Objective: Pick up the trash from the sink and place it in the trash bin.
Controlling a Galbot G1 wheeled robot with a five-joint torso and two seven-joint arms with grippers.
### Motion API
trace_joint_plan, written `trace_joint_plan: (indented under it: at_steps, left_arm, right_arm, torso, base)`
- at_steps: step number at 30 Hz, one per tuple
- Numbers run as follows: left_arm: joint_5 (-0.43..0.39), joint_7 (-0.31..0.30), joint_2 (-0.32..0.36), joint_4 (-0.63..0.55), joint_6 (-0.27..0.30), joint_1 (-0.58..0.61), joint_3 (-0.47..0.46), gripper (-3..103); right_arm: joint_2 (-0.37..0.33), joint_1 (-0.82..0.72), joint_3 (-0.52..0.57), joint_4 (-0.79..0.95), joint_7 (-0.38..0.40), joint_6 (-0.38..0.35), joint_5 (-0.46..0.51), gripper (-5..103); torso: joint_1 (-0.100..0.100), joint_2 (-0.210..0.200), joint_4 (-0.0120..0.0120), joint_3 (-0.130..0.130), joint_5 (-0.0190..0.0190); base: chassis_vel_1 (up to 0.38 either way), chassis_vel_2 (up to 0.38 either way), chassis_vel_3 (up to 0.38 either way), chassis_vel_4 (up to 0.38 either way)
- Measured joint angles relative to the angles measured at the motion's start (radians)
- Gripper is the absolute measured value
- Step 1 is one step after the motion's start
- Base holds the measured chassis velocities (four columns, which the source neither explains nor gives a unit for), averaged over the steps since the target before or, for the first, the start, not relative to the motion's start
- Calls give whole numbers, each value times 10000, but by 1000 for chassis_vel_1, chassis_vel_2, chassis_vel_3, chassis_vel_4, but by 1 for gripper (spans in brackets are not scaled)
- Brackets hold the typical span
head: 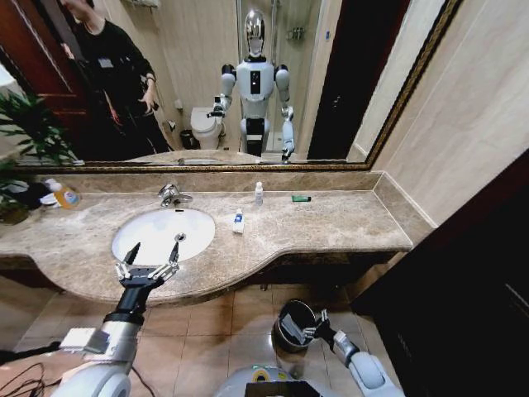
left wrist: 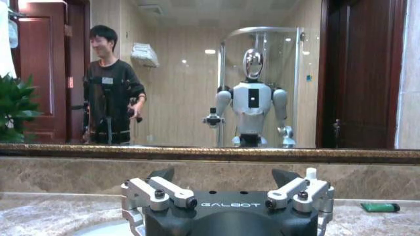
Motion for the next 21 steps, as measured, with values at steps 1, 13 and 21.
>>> trace_joint_plan:
  at_steps: [1, 13, 21]
  left_arm:
    - [0, 0, 0, 0, 0, 0, 0, 100]
    - [0, 0, 0, 0, 0, 0, 0, 100]
    - [0, 0, 0, 0, 0, 0, 0, 100]
  right_arm:
    - [-25, -115, 62, 165, -12, 37, 119, 100]
    - [-437, -2513, 891, 3412, -157, 311, 2451, 100]
    - [-1046, -2777, 1561, 5561, 409, -536, 4278, 100]
  torso:
    - [0, 0, -1, 0, 0]
    - [-1, 0, -2, 0, 1]
    - [-1, 1, -3, 0, -1]
  base:
    - [0, 0, 0, 0]
    - [0, 0, 0, 0]
    - [0, 0, 0, 0]
